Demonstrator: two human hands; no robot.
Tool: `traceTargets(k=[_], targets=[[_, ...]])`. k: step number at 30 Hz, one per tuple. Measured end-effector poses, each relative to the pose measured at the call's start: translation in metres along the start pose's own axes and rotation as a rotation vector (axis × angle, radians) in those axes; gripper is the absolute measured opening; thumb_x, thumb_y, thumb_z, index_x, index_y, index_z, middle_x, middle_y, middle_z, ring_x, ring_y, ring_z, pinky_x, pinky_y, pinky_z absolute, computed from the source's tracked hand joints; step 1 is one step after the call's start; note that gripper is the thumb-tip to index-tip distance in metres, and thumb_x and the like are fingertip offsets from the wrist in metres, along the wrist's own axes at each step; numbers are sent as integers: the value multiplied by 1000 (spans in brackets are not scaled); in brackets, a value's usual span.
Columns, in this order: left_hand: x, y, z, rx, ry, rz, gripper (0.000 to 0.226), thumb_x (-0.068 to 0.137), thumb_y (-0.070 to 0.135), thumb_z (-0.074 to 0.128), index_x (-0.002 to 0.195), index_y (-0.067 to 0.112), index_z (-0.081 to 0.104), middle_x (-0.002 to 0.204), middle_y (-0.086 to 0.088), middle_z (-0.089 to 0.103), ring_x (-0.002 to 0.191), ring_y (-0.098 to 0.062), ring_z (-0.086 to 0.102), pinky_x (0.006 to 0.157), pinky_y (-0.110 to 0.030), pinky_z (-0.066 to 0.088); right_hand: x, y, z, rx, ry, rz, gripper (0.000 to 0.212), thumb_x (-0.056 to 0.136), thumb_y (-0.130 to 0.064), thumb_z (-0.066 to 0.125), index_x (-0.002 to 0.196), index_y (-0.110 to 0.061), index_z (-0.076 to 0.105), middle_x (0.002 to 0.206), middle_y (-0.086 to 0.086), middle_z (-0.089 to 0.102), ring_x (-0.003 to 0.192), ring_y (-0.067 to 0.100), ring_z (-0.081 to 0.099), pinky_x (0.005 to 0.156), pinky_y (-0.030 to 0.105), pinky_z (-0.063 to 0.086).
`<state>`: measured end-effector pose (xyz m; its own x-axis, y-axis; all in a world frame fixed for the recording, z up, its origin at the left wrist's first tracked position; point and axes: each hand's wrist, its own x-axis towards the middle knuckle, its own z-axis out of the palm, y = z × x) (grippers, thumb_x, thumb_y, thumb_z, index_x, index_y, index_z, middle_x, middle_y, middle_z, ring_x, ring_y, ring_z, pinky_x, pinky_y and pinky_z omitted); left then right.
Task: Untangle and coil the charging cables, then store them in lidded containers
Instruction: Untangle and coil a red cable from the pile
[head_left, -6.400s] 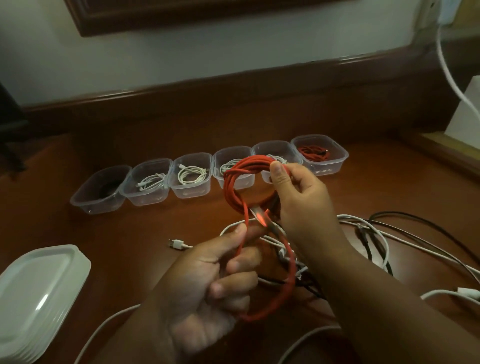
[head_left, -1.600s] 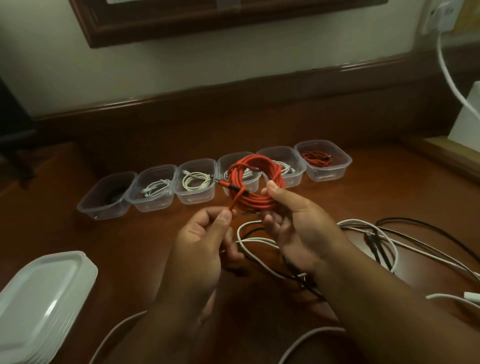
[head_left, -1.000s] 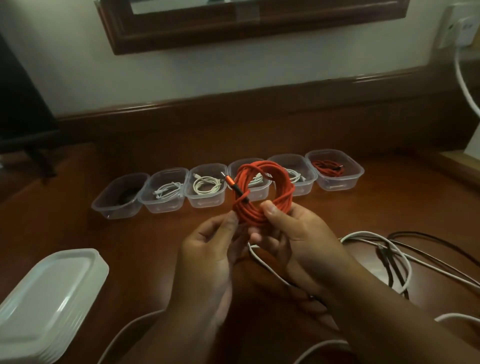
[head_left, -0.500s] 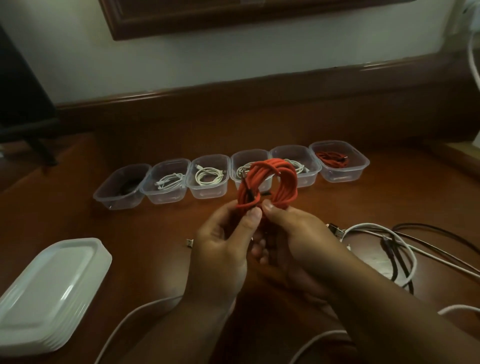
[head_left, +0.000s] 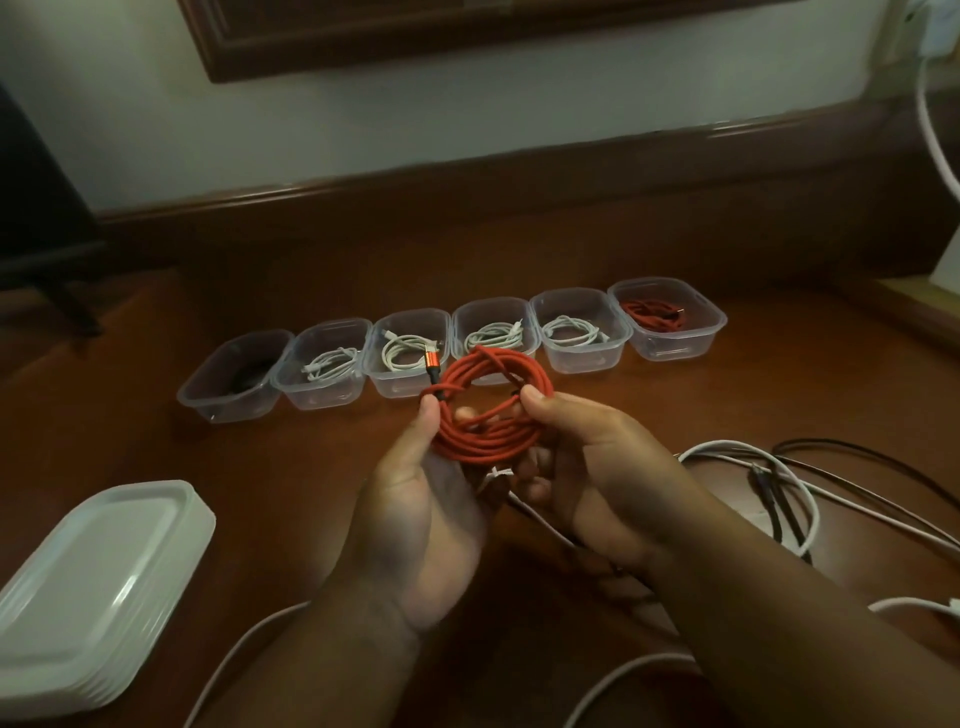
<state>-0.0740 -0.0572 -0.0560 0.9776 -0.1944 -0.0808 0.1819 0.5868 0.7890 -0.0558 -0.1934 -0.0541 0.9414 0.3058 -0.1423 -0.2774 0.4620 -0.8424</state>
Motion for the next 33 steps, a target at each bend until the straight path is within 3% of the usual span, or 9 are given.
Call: traceTargets(k=[6, 10, 13, 17, 20, 25, 28, 30, 33], targets=[[4, 2, -5, -158, 32, -41, 47, 90, 53, 44, 113, 15, 58, 109, -15, 60, 72, -21, 62, 58, -31, 51, 0, 8, 6, 63, -43, -2, 52, 78, -24, 64, 122, 3, 57, 81, 8, 65, 58, 10, 57, 50, 18, 49], [4, 0, -3, -160, 78, -6, 37, 88, 54, 45, 71, 22, 53, 67, 2, 55, 56, -15, 53, 50, -26, 46, 0, 14, 9, 65, -31, 34, 26, 88, -18, 63, 108, -2, 59, 72, 5, 64, 56, 7, 57, 49, 16, 49], [6, 1, -3, -199, 84, 25, 42, 95, 54, 40, 69, 22, 46, 57, 7, 41, 50, -13, 54, 47, -27, 49, -1, 16, 11, 64, -12, 56, 9, 93, -13, 60, 99, -6, 58, 68, 3, 59, 53, 5, 55, 48, 15, 48], [7, -2, -6, -128, 66, 55, 33, 86, 51, 56, 75, 20, 54, 56, 7, 39, 54, -17, 51, 45, -29, 47, -3, 17, 16, 123, 79, 38, 24, 91, -6, 64, 113, -5, 55, 71, 5, 61, 51, 7, 57, 45, 16, 48], [9, -3, -4, -18, 48, 71, 31, 65, 22, 78, 91, 11, 66, 67, -3, 56, 55, -18, 53, 44, -26, 47, -4, 18, 16, 131, 156, -14, 30, 91, -4, 64, 117, -12, 54, 75, 8, 63, 53, 10, 59, 47, 19, 51], [13, -12, -2, 56, 60, 119, 38, 62, -7, 55, 98, 4, 65, 81, -13, 57, 70, -25, 58, 52, -29, 48, -1, 23, 14, -88, 242, -201, 21, 96, -7, 59, 105, -26, 62, 84, 1, 72, 62, 9, 64, 57, 24, 53], [10, -13, 2, 32, 120, 101, 39, 58, -6, 49, 70, 21, 74, 88, -15, 65, 80, -29, 63, 71, -37, 49, -1, 23, 8, -317, 252, -337, 28, 96, -10, 60, 102, -38, 64, 94, -4, 72, 78, 11, 71, 65, 26, 57], [9, -12, 3, -12, 190, 5, 39, 59, -4, 45, 68, 21, 73, 86, -17, 68, 72, -28, 67, 75, -38, 47, -3, 24, 7, -486, 240, -445, 28, 95, -11, 62, 103, -38, 61, 95, -7, 70, 84, 11, 71, 66, 25, 58], [10, -9, -2, -25, 213, -132, 34, 63, -2, 38, 82, 8, 64, 81, -17, 66, 52, -19, 58, 62, -28, 41, -6, 24, 8, -683, 230, -602, 27, 93, -10, 65, 106, -33, 58, 96, -6, 64, 77, 6, 68, 59, 19, 53]])
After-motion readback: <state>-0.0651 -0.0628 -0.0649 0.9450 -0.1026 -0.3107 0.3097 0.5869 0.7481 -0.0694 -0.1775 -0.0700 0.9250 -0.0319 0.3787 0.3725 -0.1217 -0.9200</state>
